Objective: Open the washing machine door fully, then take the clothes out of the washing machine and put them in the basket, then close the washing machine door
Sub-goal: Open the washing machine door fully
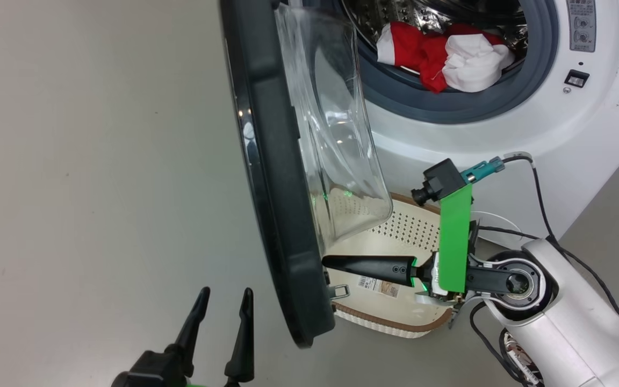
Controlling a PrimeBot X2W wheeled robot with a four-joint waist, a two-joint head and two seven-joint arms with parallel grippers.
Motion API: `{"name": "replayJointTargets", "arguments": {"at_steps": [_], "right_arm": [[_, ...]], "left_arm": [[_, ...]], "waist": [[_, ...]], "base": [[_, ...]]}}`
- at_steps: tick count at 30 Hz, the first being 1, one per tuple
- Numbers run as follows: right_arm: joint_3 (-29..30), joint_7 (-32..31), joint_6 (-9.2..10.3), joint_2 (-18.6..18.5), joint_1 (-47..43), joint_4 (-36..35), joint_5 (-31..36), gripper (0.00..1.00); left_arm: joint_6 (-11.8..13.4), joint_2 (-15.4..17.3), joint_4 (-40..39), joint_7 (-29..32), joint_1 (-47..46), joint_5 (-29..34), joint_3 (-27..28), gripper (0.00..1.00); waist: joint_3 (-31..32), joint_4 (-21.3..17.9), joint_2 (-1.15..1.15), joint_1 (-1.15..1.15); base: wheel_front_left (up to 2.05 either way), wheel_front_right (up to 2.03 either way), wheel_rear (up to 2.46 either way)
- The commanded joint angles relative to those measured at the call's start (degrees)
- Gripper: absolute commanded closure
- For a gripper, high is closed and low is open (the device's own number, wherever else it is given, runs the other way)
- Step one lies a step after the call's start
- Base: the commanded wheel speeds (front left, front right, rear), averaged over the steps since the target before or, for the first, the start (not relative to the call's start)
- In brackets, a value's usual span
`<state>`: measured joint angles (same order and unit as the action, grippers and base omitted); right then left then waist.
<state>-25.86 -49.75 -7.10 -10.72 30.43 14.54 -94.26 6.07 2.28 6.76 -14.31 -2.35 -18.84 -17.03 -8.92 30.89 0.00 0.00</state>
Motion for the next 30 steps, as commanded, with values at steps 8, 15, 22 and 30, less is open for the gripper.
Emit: {"name": "replayJointTargets", "arguments": {"at_steps": [8,15,22,30], "right_arm": [[0.35,0.11,-0.39,1.64,-0.65,-1.62,2.61,1.0],[1.99,2.71,-0.39,0.67,-3.56,-2.24,3.98,0.15],[3.94,6.76,-0.39,-0.77,-8.37,-2.26,5.02,0.0],[5.68,15.91,-0.39,-2.87,-14.58,-1.28,8.05,0.0]], "left_arm": [[-0.04,0.6,-1.43,-0.69,-0.45,-0.45,1.91,0.0],[-0.97,0.6,-0.09,-0.69,-0.65,-0.13,1.73,0.0],[-2.09,0.6,1.35,-0.69,-1.19,0.14,2.31,0.0],[-2.7,0.6,1.97,-0.69,-1.14,0.29,4.15,0.0]], "waist": [[0.34,-0.19,0.0,0.0],[1.46,-0.58,0.0,0.0],[2.23,-1.11,0.0,0.0],[2.34,-3.14,0.0,0.0]], "base": [[0.0,0.0,0.0],[0.0,0.0,0.0],[0.0,0.0,0.0],[0.0,0.0,0.0]]}}
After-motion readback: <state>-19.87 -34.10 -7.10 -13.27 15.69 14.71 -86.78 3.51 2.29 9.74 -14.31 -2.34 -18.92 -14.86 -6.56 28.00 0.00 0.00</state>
